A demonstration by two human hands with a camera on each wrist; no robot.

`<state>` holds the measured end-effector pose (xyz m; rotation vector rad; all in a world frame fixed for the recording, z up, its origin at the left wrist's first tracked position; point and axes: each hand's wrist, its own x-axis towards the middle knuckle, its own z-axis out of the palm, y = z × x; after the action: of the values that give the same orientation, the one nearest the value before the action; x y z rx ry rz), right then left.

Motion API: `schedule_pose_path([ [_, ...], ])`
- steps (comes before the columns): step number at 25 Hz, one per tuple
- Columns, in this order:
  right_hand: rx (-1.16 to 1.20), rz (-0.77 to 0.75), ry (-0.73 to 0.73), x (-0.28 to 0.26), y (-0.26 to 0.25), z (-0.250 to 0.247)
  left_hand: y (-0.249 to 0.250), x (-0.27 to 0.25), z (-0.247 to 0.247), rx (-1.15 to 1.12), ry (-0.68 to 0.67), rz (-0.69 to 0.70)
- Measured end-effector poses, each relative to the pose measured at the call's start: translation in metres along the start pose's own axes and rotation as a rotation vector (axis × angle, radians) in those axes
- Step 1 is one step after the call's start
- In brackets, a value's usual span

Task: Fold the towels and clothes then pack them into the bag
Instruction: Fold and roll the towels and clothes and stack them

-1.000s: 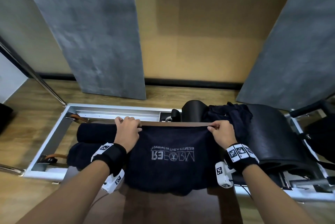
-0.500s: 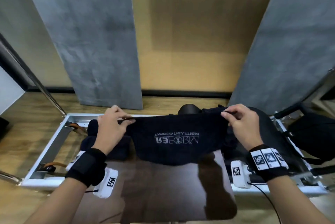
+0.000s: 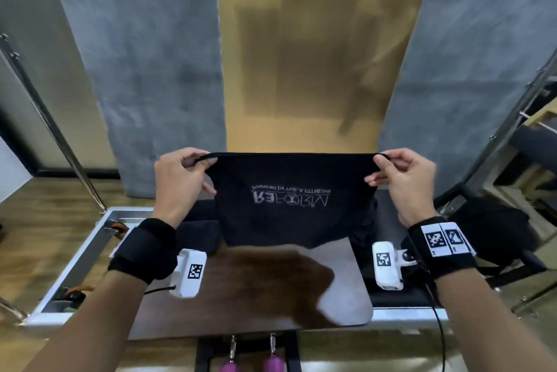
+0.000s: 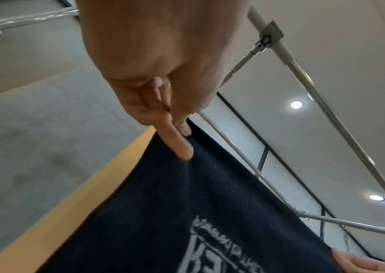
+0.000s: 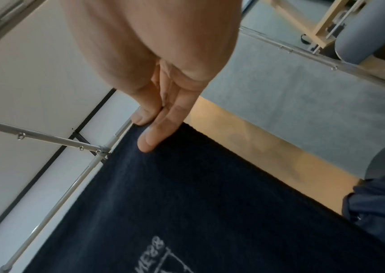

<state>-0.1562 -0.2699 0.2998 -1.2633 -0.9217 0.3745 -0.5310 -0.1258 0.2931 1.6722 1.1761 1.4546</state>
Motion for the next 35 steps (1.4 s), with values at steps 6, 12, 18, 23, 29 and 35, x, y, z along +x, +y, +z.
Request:
schedule_pose_path([
  [6, -0.012, 0.055, 0.026, -0.029, -0.013, -0.015, 0.01, -0.018, -0.014, -0.387, -0.096, -0.139],
  [12, -0.063, 0.094, -0.011, -0.038, 0.006, -0.024, -0.02, -0.026, -0.023, -0.279, -0.094, -0.187],
  [18, 0.007, 0.138, -0.053, -0.019, 0.025, 0.004, -0.042, -0.018, -0.008, -0.355, -0.121, -0.172],
  [23, 0.064, 0.008, -0.052, -0.021, 0.022, 0.008, -0.043, -0.015, -0.011, -0.461, -0.096, -0.09],
  [29, -0.032, 0.215, -0.071, -0.108, 0.087, -0.013, -0.11, -0.102, -0.015, -0.335, -0.176, -0.33],
  [35, -0.466, 0.606, -0.288, -0.198, 0.175, -0.033, -0.195, -0.196, -0.014, 0.264, -0.44, -0.53],
])
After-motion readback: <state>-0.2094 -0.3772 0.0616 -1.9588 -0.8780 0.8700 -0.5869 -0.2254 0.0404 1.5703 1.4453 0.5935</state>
